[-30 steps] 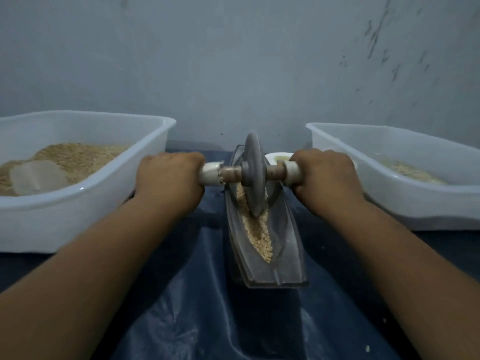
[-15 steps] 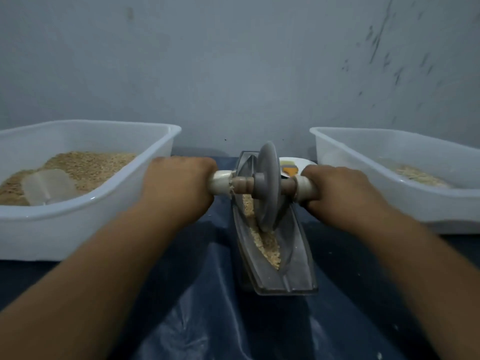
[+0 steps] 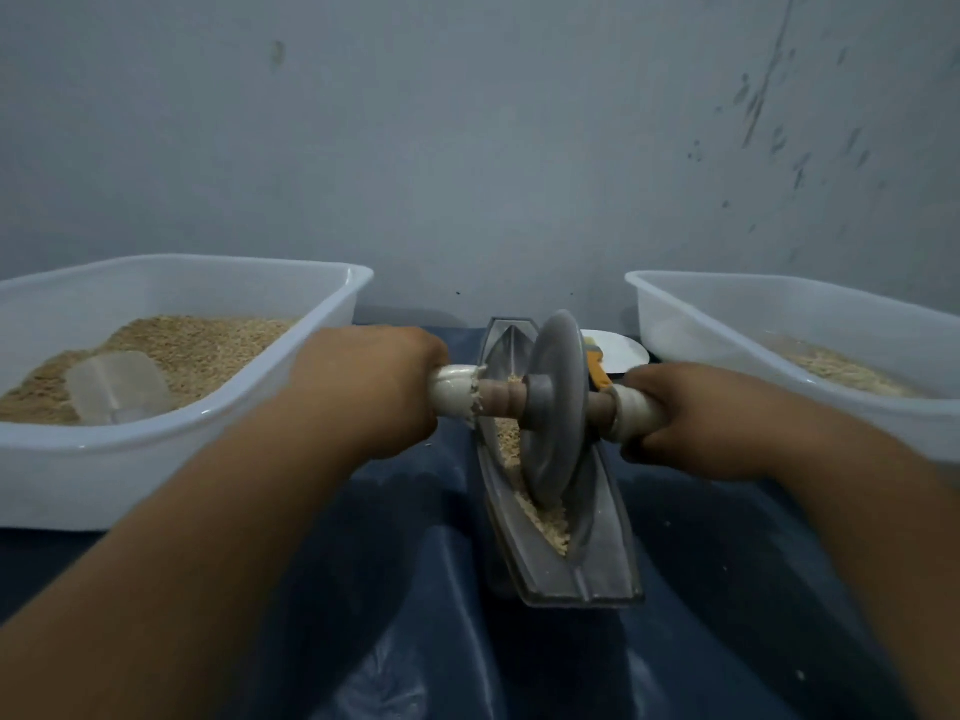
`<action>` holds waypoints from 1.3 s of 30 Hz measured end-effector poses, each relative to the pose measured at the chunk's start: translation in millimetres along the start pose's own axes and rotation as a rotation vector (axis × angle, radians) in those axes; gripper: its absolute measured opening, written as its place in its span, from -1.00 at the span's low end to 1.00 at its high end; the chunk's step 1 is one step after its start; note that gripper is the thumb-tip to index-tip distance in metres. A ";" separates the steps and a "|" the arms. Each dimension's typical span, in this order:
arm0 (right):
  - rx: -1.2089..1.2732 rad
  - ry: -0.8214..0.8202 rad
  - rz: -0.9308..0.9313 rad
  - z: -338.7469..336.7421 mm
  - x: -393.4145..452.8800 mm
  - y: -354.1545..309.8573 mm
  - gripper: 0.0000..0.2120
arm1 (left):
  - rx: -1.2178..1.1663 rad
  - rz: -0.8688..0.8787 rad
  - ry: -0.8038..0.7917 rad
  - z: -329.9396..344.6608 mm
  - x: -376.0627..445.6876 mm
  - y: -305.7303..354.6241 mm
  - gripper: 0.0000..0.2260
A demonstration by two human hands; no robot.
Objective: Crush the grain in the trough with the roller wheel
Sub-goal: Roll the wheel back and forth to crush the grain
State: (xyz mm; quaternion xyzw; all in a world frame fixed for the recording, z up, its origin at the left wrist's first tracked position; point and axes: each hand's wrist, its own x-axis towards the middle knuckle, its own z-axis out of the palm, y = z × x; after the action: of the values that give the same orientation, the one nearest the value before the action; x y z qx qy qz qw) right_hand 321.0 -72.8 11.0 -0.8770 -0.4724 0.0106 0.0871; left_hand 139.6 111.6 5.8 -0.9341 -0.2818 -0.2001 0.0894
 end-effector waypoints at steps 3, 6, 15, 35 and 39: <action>-0.196 0.376 0.004 26.8 16.7 -3.2 -0.71 | 0.115 0.006 0.245 21.0 2.6 1.2 -0.95; -0.306 0.549 -0.052 31.2 25.5 -7.8 -0.79 | 0.082 -0.054 0.204 33.4 4.2 -3.5 -0.95; -0.036 -0.133 -0.021 -19.7 -13.3 1.0 -0.78 | -0.066 0.026 -0.224 -14.9 -2.6 -5.1 -0.82; -0.062 0.209 -0.016 8.0 5.9 1.8 -0.84 | -0.043 -0.060 0.014 10.6 2.1 -8.3 -0.89; -0.291 0.506 -0.090 20.2 15.3 -6.6 -0.84 | -0.051 -0.119 -0.021 21.0 2.6 -11.0 -0.81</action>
State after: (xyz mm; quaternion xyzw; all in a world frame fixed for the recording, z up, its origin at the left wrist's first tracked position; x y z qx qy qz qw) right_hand 321.9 -53.7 -6.9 -0.8332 -0.4706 -0.2803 0.0758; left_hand 142.3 127.8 -11.6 -0.9198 -0.3324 -0.2022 0.0505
